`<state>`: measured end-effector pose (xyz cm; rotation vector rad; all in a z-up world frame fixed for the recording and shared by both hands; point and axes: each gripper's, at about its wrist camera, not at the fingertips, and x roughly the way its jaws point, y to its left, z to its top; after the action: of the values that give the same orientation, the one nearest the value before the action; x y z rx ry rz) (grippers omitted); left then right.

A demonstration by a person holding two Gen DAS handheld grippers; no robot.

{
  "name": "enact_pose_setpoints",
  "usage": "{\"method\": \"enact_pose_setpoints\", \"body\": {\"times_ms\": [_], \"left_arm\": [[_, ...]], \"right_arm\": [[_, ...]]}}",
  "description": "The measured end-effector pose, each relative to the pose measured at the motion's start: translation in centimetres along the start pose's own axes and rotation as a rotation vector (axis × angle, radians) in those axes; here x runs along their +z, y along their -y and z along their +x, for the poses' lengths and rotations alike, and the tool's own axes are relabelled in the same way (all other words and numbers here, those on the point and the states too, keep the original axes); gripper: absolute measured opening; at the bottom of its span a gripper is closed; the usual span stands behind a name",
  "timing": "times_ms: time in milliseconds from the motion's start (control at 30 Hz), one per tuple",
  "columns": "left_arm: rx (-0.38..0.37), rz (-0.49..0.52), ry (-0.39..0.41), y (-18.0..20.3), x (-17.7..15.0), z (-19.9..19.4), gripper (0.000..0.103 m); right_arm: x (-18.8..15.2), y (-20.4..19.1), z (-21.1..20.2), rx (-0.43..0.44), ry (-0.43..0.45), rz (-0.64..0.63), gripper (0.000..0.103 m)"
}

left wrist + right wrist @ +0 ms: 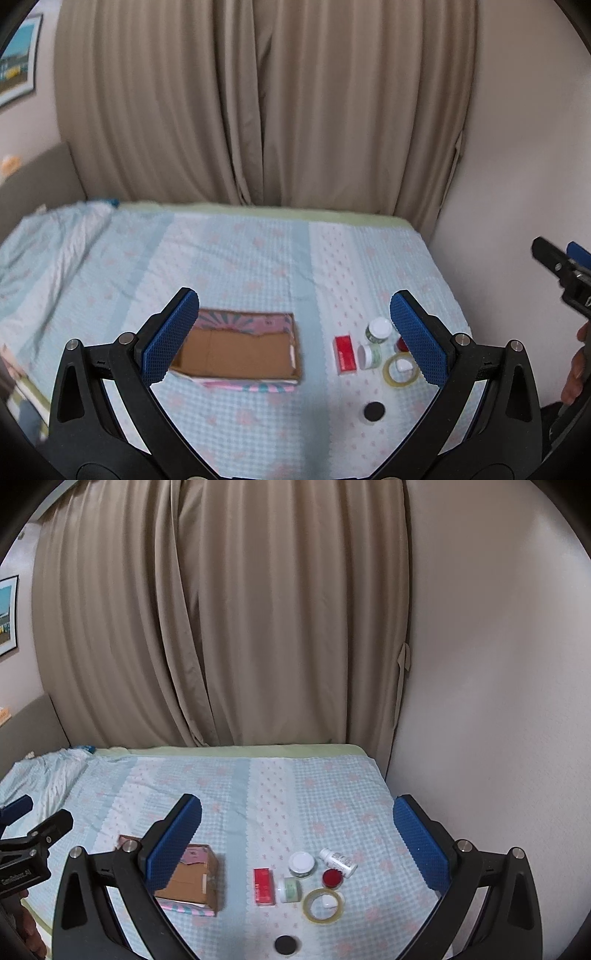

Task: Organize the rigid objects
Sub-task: 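Grasp the red MARUBI box with left tool while right tool grasps white pill bottle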

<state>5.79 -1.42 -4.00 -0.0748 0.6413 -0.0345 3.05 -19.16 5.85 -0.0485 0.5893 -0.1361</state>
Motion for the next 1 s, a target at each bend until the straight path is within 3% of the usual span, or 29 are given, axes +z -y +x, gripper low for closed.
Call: {"method": "enact_pose_setpoints", "body": {"times_ms": [167, 333, 600, 1000], "left_arm": [[-0.027, -0.074, -0.082, 3.0, -2.2, 6.4, 0.103], [-0.041, -0.143, -0.245, 6.6, -5.0, 13.1, 0.103], [-0.049, -0.194, -0.462, 10.7, -9.0, 25.1, 0.101], [-0.006, -0.186, -0.747, 13.1, -16.3, 41.5, 0.091]], "right_arm": [[0.3, 3.1, 4.6, 0.035, -0.025, -0.053, 0.103], [-0.9, 6.6, 11.7, 0.065, -0.094, -0.116, 0.103], [-5.4, 9.6, 24.3, 0.15, -0.309, -0.217, 0.103], [-15.2, 9.4, 40.9, 0.221, -0.664, -0.371, 0.103]]}}
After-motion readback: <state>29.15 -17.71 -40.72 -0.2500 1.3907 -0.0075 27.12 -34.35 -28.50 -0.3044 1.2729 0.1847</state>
